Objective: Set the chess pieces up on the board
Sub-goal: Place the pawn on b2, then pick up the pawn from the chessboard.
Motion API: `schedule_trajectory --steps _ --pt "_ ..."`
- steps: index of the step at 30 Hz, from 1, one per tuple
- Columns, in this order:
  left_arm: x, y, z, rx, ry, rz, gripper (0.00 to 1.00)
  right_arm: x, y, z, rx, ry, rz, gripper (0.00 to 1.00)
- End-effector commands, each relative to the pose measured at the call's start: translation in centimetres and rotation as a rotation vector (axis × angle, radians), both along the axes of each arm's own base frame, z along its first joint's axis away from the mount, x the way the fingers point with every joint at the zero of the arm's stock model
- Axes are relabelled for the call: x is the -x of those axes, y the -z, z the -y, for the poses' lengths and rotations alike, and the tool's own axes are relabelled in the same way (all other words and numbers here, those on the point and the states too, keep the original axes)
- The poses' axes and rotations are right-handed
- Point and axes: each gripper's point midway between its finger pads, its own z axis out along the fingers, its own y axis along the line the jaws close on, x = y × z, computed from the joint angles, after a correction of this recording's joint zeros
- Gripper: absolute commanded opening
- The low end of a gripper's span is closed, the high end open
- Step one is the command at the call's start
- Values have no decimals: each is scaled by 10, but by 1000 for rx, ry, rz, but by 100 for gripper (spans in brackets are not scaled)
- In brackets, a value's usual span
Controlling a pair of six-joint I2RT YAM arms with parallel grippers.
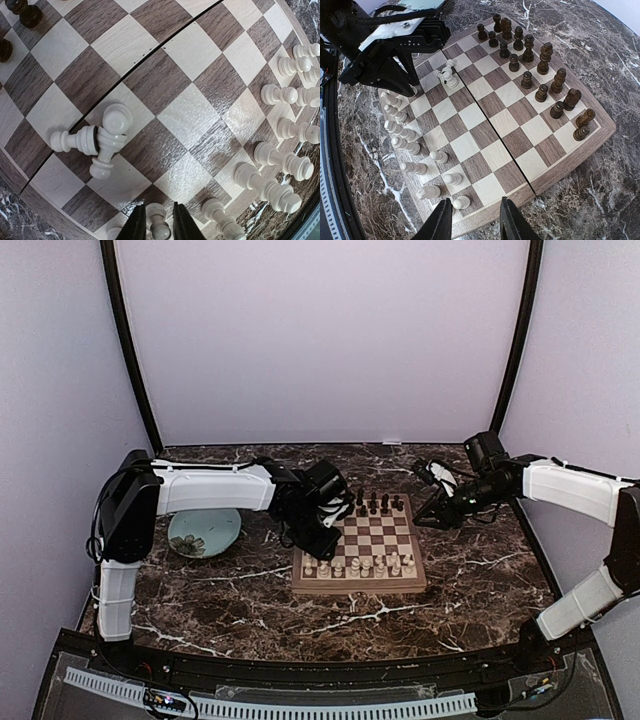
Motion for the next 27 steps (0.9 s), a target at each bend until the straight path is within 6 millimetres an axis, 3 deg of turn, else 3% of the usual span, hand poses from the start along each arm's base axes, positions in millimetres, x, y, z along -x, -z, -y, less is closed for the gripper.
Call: schedule_trajectory --steps 1,6,8,14,21,22,23,27 --pt "2 -8 0 -2 6 -7 22 -2 0 1 -4 0 8 35" --pt "-4 -20 4 15 1 22 27 -2 -1 1 -4 0 11 35" --pt "-8 -34 7 40 -2 46 30 -2 -2 1 -6 -1 13 35" --pt "-28 -105 12 160 -22 178 39 -6 -4 -3 11 -17 32 35" --pt "-90 -181 -34 323 -158 349 47 -11 2 -36 155 -101 119 33" --pt "-100 -179 -45 319 -184 367 47 -13 3 -43 168 -110 127 33" --pt "-110 -189 -50 339 -197 421 47 -16 3 -51 177 -120 133 32" --pt "-137 -188 -81 370 -286 468 47 -21 11 -85 216 -176 112 30"
